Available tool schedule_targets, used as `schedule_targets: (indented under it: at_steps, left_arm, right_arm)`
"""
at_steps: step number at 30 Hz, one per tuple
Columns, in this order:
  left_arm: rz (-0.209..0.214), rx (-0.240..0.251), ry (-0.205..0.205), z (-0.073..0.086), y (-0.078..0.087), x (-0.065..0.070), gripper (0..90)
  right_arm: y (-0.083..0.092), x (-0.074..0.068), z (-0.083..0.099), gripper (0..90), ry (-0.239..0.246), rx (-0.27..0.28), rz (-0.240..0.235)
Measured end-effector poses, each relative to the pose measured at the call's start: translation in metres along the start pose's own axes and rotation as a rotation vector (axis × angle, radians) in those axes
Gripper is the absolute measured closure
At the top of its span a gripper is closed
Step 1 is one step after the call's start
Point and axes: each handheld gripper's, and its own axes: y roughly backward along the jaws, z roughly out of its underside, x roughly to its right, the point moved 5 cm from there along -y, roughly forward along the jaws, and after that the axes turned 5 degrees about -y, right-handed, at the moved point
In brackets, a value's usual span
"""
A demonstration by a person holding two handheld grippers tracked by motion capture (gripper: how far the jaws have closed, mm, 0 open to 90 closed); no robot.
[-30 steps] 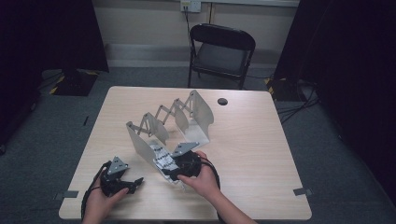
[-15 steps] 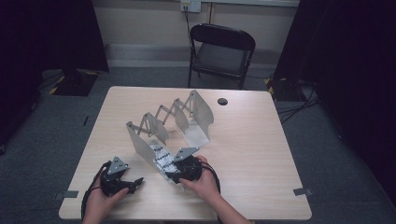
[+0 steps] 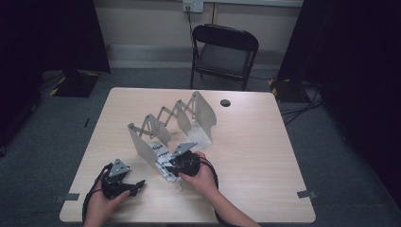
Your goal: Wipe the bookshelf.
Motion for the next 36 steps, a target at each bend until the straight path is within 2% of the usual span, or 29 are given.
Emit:
schedule_targets:
  at_steps: [6, 9, 11, 21, 26, 29, 30, 32, 36]
  left_arm:
    - [0.0, -0.001, 0.0, 0.0, 0.0, 0.0, 15.3]
    - [0.0, -0.001, -0.001, 0.0, 0.0, 0.0, 15.3]
    - [0.0, -0.001, -0.001, 0.0, 0.0, 0.0, 15.3]
    - [0.0, -0.001, -0.001, 0.0, 0.0, 0.0, 15.3]
    - [0.0, -0.001, -0.001, 0.0, 0.0, 0.0, 15.3]
    - [0.001, -0.003, -0.001, 0.0, 0.0, 0.0, 15.3]
    - [0.0, -0.003, 0.0, 0.0, 0.0, 0.0, 15.3]
    - [0.0, -0.003, 0.0, 0.0, 0.0, 0.0, 15.3]
    - [0.0, -0.003, 0.0, 0.0, 0.0, 0.0, 15.3]
  right_arm:
    - [-0.009, -0.001, -0.01, 70.0, 0.015, -0.004, 0.002]
    - [-0.015, -0.002, -0.013, 68.6, -0.003, 0.011, -0.007]
    - [-0.017, -0.002, -0.012, 68.5, 0.002, 0.012, -0.004]
    - [-0.006, -0.003, 0.003, 69.1, 0.011, 0.011, -0.003]
    - [0.002, -0.003, 0.007, 55.9, -0.028, 0.028, -0.006]
    - [0.004, -0.003, 0.003, 49.3, -0.033, 0.058, -0.018]
    - [0.002, -0.003, 0.002, 46.5, -0.027, 0.052, -0.015]
    - [-0.004, -0.003, 0.004, 46.2, 0.001, 0.027, 0.011]
    - [-0.009, -0.002, 0.005, 50.8, 0.013, 0.039, 0.032]
